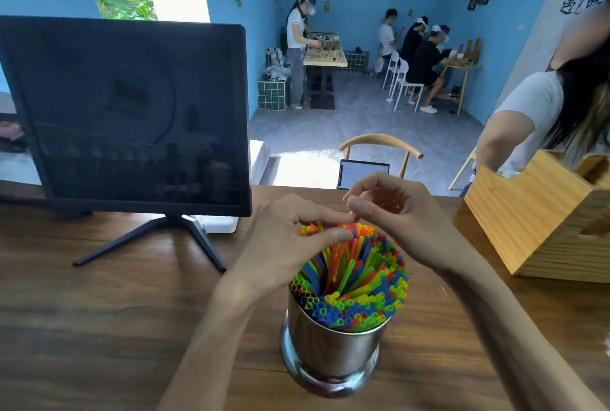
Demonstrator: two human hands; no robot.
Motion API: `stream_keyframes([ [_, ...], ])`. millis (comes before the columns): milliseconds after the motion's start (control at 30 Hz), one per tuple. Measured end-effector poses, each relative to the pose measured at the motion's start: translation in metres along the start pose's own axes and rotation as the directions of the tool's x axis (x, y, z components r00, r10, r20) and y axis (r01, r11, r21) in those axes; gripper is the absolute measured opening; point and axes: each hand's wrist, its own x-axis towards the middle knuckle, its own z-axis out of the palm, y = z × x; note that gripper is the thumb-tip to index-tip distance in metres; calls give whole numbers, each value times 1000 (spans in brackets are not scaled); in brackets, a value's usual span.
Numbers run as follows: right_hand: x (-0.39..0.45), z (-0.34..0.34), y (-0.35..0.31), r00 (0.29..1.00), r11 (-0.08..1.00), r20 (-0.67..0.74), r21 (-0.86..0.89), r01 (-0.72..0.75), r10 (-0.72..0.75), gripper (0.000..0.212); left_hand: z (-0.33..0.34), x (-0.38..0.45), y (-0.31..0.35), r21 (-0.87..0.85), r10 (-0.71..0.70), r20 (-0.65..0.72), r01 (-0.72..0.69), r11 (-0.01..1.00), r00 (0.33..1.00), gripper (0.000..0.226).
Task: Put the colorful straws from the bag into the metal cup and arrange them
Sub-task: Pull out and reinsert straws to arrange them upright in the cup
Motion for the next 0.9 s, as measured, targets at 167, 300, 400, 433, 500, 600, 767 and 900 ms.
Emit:
stream_keyframes([
  [167, -1, -3, -2, 997, 998, 68, 42, -39, 36, 22, -8, 9, 16, -210, 3, 36, 4, 978, 999, 25],
  [300, -2, 4, -12, 973, 985, 229, 168, -42, 2, 26, -21, 28, 40, -315, 105, -254, -185, 931, 961, 20],
  [400, -1, 8, -14, 988, 985, 146, 170, 20, -45, 17, -33, 39, 55, -428, 130, -429, -328, 842, 894, 17],
  [433, 0, 5, -15, 993, 982, 103, 184, 38, -58, 18, -38, 40, 58, -446, 132, -479, -370, 815, 868, 16],
  [500, 0, -6, -17, 998, 970, 10, 236, 63, -67, 20, -48, 37, 57, -441, 145, -530, -418, 794, 835, 15],
  [600, -1, -29, -20, 985, 912, -167, 399, 96, -30, 23, -55, 25, 43, -398, 167, -438, -357, 845, 883, 15],
  [767, -1, -47, -26, 950, 852, -311, 491, 181, -22, 34, -48, 8, 24, -256, 88, 133, -51, 965, 987, 20],
  [900, -3, -39, -34, 937, 893, -337, 390, 227, -91, 25, -38, 6, 15, -99, -12, 286, 42, 994, 958, 18],
])
